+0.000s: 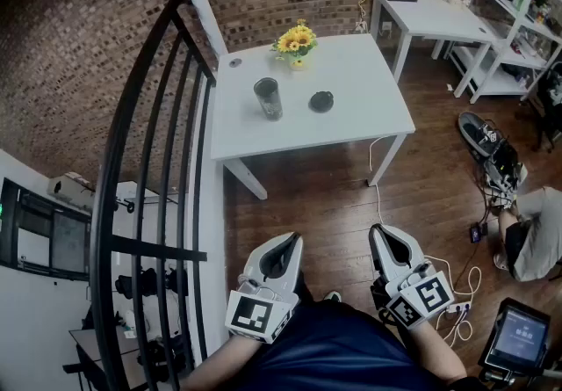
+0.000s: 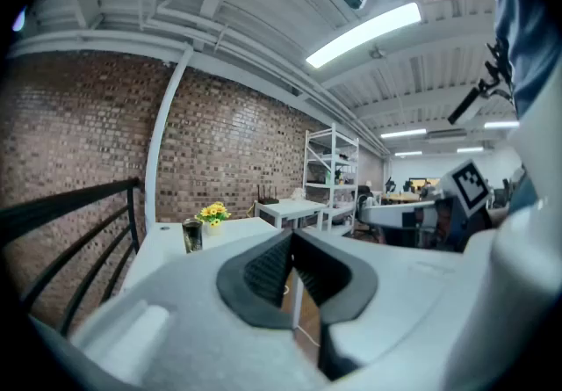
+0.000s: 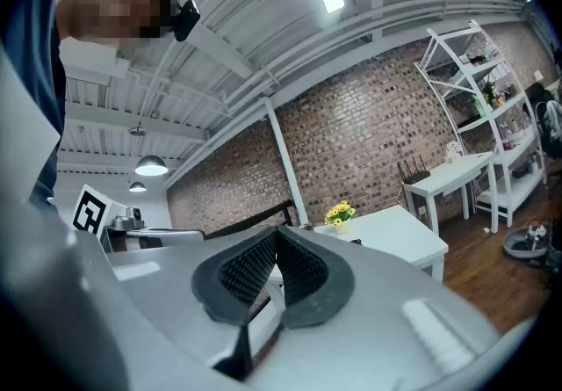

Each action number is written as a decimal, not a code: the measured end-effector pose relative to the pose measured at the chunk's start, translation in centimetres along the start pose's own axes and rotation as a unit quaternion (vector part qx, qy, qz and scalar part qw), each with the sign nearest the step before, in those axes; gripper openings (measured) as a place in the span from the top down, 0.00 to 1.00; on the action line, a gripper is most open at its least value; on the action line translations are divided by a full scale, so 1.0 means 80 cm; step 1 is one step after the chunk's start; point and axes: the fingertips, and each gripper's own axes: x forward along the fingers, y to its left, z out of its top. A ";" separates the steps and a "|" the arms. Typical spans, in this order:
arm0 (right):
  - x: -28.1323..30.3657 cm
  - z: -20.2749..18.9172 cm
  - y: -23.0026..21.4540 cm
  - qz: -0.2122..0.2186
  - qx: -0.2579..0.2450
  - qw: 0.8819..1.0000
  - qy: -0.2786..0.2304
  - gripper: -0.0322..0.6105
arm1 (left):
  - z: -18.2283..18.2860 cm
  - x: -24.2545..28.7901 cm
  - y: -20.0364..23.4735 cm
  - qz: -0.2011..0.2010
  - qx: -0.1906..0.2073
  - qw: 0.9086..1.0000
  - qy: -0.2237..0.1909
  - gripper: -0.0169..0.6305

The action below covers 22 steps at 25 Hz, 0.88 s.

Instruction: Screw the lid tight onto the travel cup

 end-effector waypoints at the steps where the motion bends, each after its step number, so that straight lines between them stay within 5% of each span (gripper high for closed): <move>1: 0.011 -0.001 -0.004 0.000 -0.003 1.000 0.007 0.93 | 0.000 0.008 0.009 -0.002 0.017 1.000 -0.002 0.97; 5: 0.059 -0.004 -0.029 -0.016 -0.029 0.999 0.027 0.93 | 0.003 0.051 0.055 -0.008 0.051 0.999 -0.014 0.97; 10: 0.139 0.029 -0.080 -0.062 -0.033 0.997 -0.016 0.93 | 0.007 0.130 0.141 -0.055 0.022 0.997 -0.049 0.97; 14: 0.236 0.045 -0.115 -0.094 -0.064 0.993 -0.001 0.93 | 0.007 0.201 0.219 -0.086 0.014 0.995 -0.057 0.97; 22: 0.382 -0.010 -0.201 -0.117 -0.117 0.976 0.140 0.93 | -0.062 0.305 0.387 -0.072 0.018 0.997 0.029 0.67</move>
